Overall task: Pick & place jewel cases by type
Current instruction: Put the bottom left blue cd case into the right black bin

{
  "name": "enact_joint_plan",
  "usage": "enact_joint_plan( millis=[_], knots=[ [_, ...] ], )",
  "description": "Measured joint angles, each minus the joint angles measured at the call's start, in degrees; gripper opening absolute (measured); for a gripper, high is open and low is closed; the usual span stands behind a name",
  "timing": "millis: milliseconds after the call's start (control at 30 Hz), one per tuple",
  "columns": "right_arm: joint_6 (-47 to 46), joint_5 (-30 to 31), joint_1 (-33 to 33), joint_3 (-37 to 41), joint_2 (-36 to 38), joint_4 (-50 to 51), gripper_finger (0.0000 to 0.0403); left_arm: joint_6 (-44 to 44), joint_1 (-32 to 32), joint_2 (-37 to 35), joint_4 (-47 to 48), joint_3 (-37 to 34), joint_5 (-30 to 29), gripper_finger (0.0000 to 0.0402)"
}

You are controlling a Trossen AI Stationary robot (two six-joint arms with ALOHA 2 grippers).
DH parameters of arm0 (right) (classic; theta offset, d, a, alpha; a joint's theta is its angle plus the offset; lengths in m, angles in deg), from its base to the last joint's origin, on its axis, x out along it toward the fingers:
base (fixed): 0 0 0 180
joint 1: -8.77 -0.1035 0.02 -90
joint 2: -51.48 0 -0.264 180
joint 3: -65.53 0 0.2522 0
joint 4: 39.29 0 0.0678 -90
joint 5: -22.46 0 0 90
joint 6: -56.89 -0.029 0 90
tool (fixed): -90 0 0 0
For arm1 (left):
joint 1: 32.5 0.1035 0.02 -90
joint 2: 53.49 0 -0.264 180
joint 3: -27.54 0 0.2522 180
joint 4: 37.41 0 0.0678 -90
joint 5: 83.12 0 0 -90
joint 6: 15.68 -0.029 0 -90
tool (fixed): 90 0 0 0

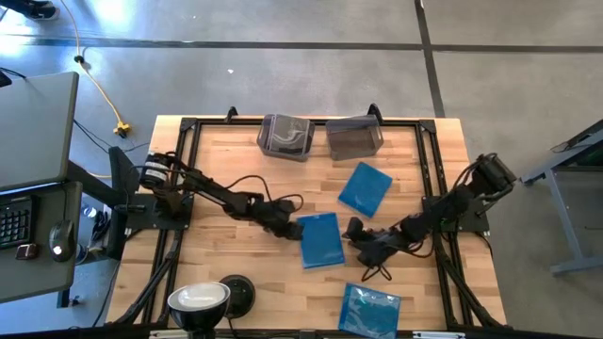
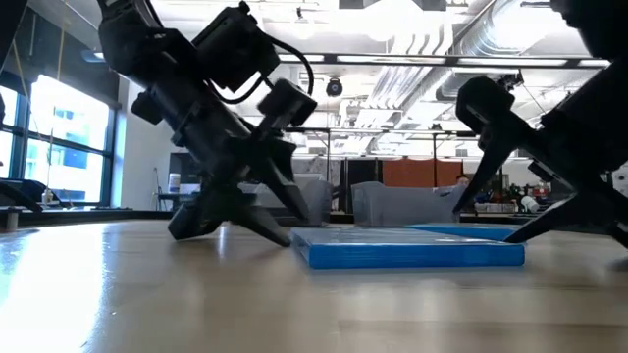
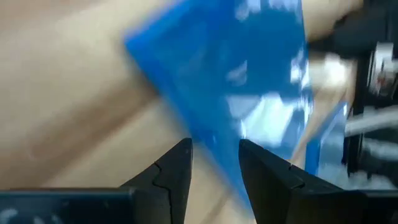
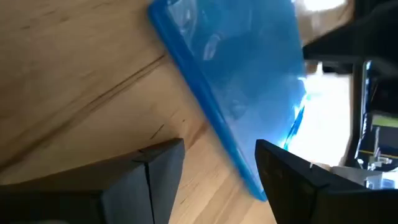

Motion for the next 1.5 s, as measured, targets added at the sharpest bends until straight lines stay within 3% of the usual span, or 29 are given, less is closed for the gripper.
enact_joint_plan(
  millis=[133, 433, 800, 867, 1067, 1367, 1500],
  knots=[
    [1.98, -0.17, 1.12, 0.44, -1.42, -4.79, 0.0196, 3.23, 0.15, 0.47, 0.14, 0.03, -2.18, 0.0134],
    [5.74, -7.53, 6.4, -2.38, -1.82, -4.98, 0.0196, 10.09, -0.13, 4.9, -0.86, 1.41, 1.23, 0.0134],
    [14.61, -10.08, 9.06, -2.12, -2.46, -11.25, 0.0197, -0.36, 2.48, 5.38, 8.91, 7.98, 4.82, 0.0134],
    [14.45, -6.94, 8.95, -2.14, -2.46, -9.98, 0.0197, -2.2, 3.22, 5.38, 7.96, 7.91, 6.24, 0.0134],
    [14.36, 10.96, 8.0, -0.93, -2.24, -6.87, 0.0197, -8.12, 3.67, 5.05, 3.22, 7.87, 7.17, 0.0134],
    [13.91, 12.52, 7.2, -0.65, -2.11, -6.73, 0.0197, -13.6, 3.59, 4.76, -3.0, 7.93, 6.69, 0.0091],
    [13.65, 19.46, 6.65, -0.61, -2.24, -7.61, 0.0197, -13.56, 3.64, 4.72, -4.74, 7.93, 6.32, 0.0061]
  ],
)
